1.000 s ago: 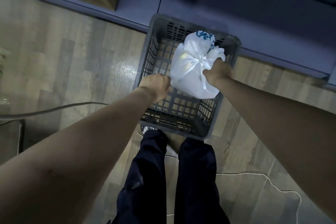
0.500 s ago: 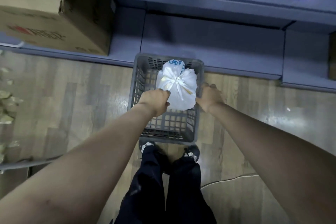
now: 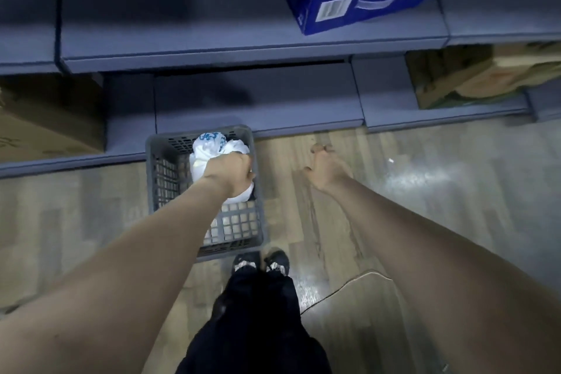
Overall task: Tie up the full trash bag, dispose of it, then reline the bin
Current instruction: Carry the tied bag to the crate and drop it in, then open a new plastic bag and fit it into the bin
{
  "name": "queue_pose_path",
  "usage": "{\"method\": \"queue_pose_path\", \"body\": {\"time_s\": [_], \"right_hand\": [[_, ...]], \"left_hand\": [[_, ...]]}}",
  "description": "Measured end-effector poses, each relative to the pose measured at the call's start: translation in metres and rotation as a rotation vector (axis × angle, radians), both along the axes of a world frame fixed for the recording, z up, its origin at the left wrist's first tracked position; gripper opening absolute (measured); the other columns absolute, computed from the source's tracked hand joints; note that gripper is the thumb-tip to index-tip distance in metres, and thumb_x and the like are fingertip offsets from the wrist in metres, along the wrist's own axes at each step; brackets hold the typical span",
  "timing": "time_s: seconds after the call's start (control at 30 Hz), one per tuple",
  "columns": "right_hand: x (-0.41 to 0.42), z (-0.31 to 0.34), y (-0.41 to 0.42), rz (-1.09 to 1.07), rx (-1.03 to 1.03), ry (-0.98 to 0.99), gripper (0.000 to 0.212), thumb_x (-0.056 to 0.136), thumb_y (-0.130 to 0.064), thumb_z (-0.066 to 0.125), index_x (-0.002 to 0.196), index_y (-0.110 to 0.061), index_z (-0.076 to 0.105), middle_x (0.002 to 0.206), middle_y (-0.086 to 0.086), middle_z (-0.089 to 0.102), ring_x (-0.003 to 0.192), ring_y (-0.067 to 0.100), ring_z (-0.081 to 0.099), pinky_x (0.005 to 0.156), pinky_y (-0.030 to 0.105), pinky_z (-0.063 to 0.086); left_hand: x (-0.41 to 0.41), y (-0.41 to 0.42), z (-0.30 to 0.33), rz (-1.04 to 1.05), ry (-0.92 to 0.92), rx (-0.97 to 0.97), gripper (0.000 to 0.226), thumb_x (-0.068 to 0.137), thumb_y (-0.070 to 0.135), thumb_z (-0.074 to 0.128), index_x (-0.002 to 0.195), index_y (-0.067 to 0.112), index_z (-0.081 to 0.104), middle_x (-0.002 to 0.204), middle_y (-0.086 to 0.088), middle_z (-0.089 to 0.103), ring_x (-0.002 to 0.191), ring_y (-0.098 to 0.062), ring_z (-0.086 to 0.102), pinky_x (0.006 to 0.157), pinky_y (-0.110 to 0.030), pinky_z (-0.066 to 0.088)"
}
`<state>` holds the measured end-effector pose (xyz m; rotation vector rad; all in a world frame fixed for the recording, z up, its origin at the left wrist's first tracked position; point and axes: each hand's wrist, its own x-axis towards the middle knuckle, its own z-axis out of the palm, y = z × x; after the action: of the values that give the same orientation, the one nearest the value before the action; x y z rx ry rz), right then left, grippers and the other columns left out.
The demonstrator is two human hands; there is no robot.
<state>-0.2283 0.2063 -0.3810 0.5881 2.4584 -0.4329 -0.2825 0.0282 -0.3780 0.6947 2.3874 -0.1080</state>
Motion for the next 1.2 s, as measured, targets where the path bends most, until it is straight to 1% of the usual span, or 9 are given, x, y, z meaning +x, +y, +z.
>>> {"method": "queue_pose_path", "body": {"time_s": [0.13, 0.23, 0.4, 0.53, 0.73, 0.83, 1.0, 1.1, 1.2], "right_hand": [[0.044, 0.011, 0.032, -0.145, 0.03, -0.062, 0.054, 0.094, -0.029, 0.051, 0.139, -0.006, 0.034, 0.139, 0.017, 0.038, 0.124, 0.036, 0.049, 0.1, 0.04, 0.045], [0.076, 0.024, 0.059, -0.232, 0.045, -0.044, 0.053, 0.093, -0.027, 0.051, 0.138, -0.005, 0.034, 0.139, 0.017, 0.038, 0.125, 0.035, 0.049, 0.102, 0.038, 0.042], [0.128, 0.051, 0.105, -0.395, 0.028, -0.001, 0.052, 0.092, -0.024, 0.051, 0.139, -0.006, 0.035, 0.139, 0.015, 0.038, 0.123, 0.033, 0.05, 0.098, 0.037, 0.043], [0.176, 0.076, 0.148, -0.507, 0.028, 0.02, 0.049, 0.091, -0.022, 0.05, 0.136, -0.006, 0.038, 0.137, 0.015, 0.038, 0.12, 0.035, 0.052, 0.096, 0.037, 0.043], [0.269, 0.12, 0.229, -0.612, 0.044, 0.04, 0.049, 0.093, -0.026, 0.05, 0.137, -0.007, 0.038, 0.138, 0.015, 0.039, 0.12, 0.035, 0.052, 0.096, 0.036, 0.044], [0.313, 0.138, 0.267, -0.669, 0.08, 0.053, 0.048, 0.094, -0.027, 0.049, 0.136, -0.007, 0.038, 0.137, 0.015, 0.039, 0.119, 0.035, 0.053, 0.096, 0.036, 0.043], [0.358, 0.153, 0.317, -0.771, 0.101, 0.037, 0.048, 0.094, -0.026, 0.047, 0.137, -0.006, 0.037, 0.137, 0.016, 0.039, 0.117, 0.035, 0.053, 0.092, 0.037, 0.045], [0.369, 0.164, 0.348, -0.812, 0.125, 0.03, 0.047, 0.095, -0.027, 0.047, 0.136, -0.007, 0.038, 0.14, 0.016, 0.037, 0.116, 0.036, 0.054, 0.092, 0.038, 0.045], [0.375, 0.181, 0.38, -0.864, 0.173, 0.053, 0.045, 0.095, -0.027, 0.046, 0.135, -0.007, 0.039, 0.136, 0.014, 0.039, 0.115, 0.036, 0.054, 0.09, 0.038, 0.046]], "left_hand": [[0.009, -0.002, -0.007, -0.149, -0.003, -0.132, 0.034, 0.1, 0.031, 0.038, 0.124, 0.009, 0.048, 0.126, -0.011, 0.055, 0.113, -0.03, 0.056, 0.084, -0.033, 0.044], [0.011, -0.001, -0.006, -0.23, 0.012, -0.226, 0.036, 0.1, 0.034, 0.039, 0.127, 0.012, 0.046, 0.13, -0.008, 0.053, 0.117, -0.026, 0.054, 0.089, -0.033, 0.044], [0.023, 0.052, 0.009, -0.349, 0.041, -0.257, 0.037, 0.1, 0.03, 0.039, 0.13, 0.011, 0.044, 0.132, -0.009, 0.052, 0.12, -0.027, 0.052, 0.093, -0.035, 0.044], [0.042, 0.13, 0.041, -0.429, 0.116, -0.206, 0.029, 0.097, 0.019, 0.042, 0.123, 0.012, 0.051, 0.125, -0.01, 0.058, 0.113, -0.03, 0.058, 0.087, -0.037, 0.048], [0.102, 0.26, 0.097, -0.499, 0.133, -0.064, 0.02, 0.095, 0.023, 0.047, 0.11, 0.011, 0.054, 0.113, -0.01, 0.06, 0.1, -0.031, 0.06, 0.077, -0.034, 0.047], [0.139, 0.322, 0.117, -0.583, 0.153, 0.011, 0.018, 0.096, 0.021, 0.045, 0.107, 0.009, 0.053, 0.106, -0.011, 0.061, 0.093, -0.031, 0.06, 0.07, -0.033, 0.046], [0.183, 0.396, 0.144, -0.729, 0.189, 0.065, 0.02, 0.098, 0.024, 0.044, 0.108, 0.009, 0.053, 0.113, -0.011, 0.06, 0.1, -0.031, 0.06, 0.077, -0.034, 0.047], [0.191, 0.435, 0.163, -0.812, 0.203, 0.082, 0.025, 0.099, 0.029, 0.043, 0.109, 0.009, 0.051, 0.115, -0.011, 0.058, 0.102, -0.032, 0.059, 0.08, -0.037, 0.048], [0.188, 0.474, 0.18, -0.829, 0.21, 0.122, 0.026, 0.099, 0.031, 0.042, 0.108, 0.008, 0.049, 0.114, -0.013, 0.058, 0.101, -0.033, 0.059, 0.08, -0.039, 0.049]]}}
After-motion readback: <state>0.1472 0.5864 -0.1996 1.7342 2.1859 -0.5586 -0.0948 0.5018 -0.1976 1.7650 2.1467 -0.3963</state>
